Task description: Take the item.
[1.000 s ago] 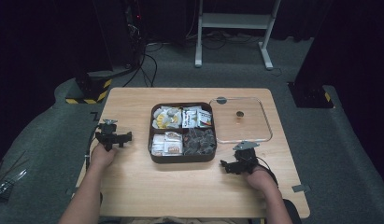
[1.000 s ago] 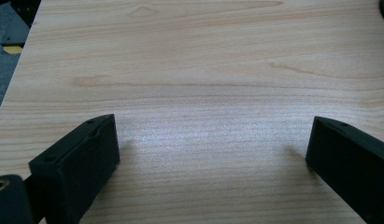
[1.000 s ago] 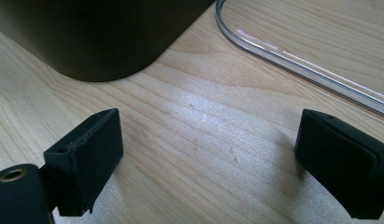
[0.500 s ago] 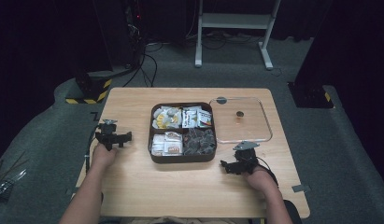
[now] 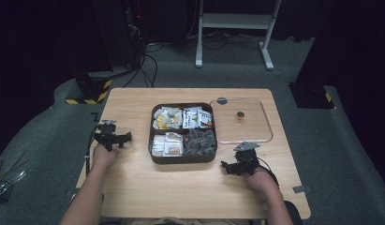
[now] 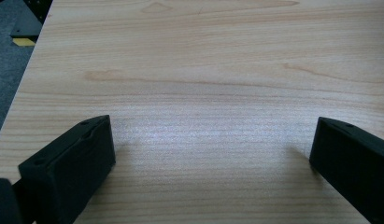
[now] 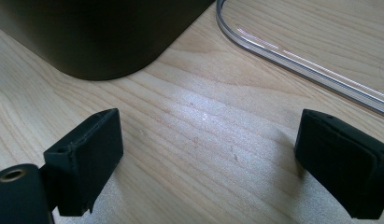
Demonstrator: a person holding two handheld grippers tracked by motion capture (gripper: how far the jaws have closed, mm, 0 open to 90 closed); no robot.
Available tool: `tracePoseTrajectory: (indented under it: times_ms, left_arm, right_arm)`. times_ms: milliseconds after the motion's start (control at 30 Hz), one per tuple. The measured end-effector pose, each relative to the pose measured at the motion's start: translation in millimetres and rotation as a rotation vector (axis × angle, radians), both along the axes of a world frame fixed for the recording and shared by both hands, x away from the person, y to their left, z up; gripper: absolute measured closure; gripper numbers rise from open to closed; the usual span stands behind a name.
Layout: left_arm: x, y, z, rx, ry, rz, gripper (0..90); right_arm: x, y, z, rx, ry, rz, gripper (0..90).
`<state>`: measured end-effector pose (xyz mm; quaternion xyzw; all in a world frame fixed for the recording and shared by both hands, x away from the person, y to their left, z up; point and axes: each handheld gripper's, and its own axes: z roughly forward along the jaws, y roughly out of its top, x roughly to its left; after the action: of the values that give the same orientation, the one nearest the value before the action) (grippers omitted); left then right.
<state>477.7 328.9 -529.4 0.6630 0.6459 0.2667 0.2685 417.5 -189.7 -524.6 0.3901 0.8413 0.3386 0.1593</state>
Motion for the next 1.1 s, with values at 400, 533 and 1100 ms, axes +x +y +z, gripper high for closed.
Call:
tracePoseTrajectory:
  times_ms: [400, 533, 1100]
  left_arm:
    - [0.9, 0.2, 0.0, 0.001, -0.002, 0.004, 0.3]
    - [0.6, 0.2, 0.2, 0.005, -0.003, 0.002, 0.9]
    - [2.3, -6.4, 13.5, 0.024, 0.065, -0.085, 18.8]
  right_arm:
    - [0.0, 0.0, 0.0, 0.0, 0.0, 0.0, 7.8]
    - [0.0, 0.0, 0.0, 0.001, 0.0, 0.0, 7.8]
    - [0.1, -0.2, 0.0, 0.0, -0.001, 0.002, 7.8]
